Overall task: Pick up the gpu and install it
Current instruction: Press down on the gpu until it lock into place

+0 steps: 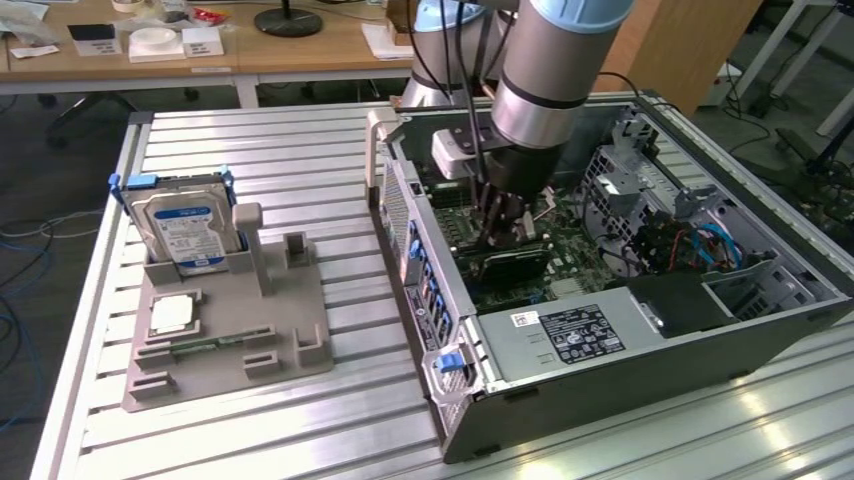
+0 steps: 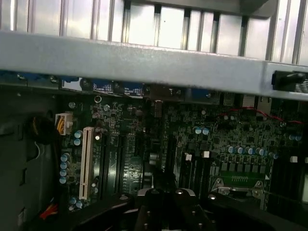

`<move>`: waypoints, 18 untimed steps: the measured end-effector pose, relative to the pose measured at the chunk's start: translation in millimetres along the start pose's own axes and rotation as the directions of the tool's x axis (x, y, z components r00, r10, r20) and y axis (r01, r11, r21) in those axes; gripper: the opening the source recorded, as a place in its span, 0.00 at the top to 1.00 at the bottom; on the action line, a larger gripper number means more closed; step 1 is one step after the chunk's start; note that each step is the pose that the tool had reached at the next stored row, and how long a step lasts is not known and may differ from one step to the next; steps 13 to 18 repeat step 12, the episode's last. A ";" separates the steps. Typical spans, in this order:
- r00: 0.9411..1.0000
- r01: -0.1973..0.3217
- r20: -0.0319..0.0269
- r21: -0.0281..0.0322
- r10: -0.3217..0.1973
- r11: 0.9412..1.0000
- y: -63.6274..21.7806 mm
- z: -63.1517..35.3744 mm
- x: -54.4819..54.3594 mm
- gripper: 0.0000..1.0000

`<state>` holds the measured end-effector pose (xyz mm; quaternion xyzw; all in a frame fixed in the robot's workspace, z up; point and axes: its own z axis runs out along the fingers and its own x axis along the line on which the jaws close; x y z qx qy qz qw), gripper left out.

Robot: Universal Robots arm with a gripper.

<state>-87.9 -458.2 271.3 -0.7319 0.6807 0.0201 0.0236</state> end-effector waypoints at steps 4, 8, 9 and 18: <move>1.000 -0.009 -0.001 0.010 0.009 1.000 -3.5 0.4 0.1 0.89; 1.000 -0.013 -0.001 0.011 0.013 1.000 -4.6 0.4 0.1 0.89; 1.000 -0.013 -0.001 0.011 0.013 1.000 -4.7 0.4 0.1 0.89; 1.000 -0.013 -0.001 0.011 0.013 1.000 -4.7 0.4 0.1 0.89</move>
